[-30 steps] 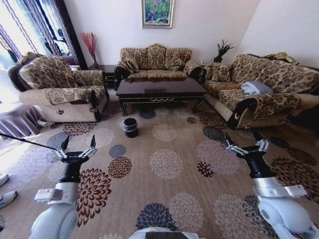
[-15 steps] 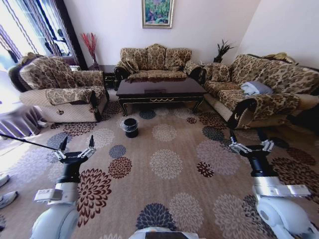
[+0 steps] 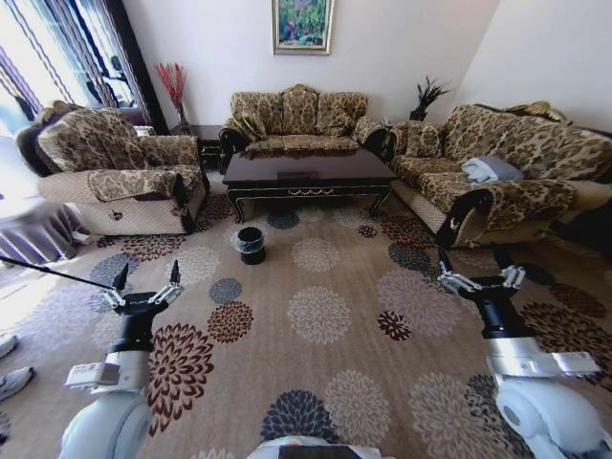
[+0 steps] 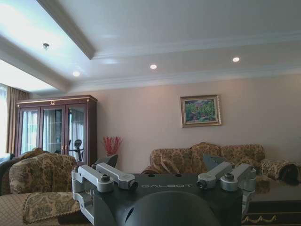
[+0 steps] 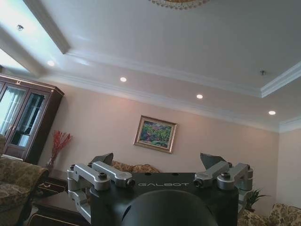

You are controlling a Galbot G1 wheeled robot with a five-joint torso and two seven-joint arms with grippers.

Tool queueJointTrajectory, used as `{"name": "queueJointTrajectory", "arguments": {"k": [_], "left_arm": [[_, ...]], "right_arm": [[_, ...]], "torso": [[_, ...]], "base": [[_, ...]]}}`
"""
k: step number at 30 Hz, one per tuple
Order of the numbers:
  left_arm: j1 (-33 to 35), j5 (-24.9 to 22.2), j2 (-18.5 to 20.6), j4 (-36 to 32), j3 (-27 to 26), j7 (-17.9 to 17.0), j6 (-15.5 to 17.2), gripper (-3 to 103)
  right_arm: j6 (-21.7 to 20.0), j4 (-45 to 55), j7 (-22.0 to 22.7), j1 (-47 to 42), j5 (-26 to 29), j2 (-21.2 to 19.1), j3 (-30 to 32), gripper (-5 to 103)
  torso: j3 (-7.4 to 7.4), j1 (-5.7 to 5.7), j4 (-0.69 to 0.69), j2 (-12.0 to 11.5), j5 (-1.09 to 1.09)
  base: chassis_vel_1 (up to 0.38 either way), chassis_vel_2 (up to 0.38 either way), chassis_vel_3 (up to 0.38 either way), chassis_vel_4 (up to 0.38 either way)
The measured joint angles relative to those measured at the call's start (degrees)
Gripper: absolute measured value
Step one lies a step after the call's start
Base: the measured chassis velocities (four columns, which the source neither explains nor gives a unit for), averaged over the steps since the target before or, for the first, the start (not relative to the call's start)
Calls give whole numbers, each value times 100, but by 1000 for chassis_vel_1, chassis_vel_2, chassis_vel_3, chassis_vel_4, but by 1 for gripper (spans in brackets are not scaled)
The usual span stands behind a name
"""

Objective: Move to the front of the table and pick up the trash from the floor, then place it into the trash bin.

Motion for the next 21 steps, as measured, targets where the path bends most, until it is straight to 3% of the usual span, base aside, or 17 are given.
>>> {"name": "queueJointTrajectory", "arguments": {"k": [21], "left_arm": [[-53,-102,99,14,-44,-110,136,100]], "right_arm": [[-149,81,-42,-128,-30,-44,-30,100]], "torso": [[-11,-9,0,-18,0]], "base": [[0,0,0,0]]}}
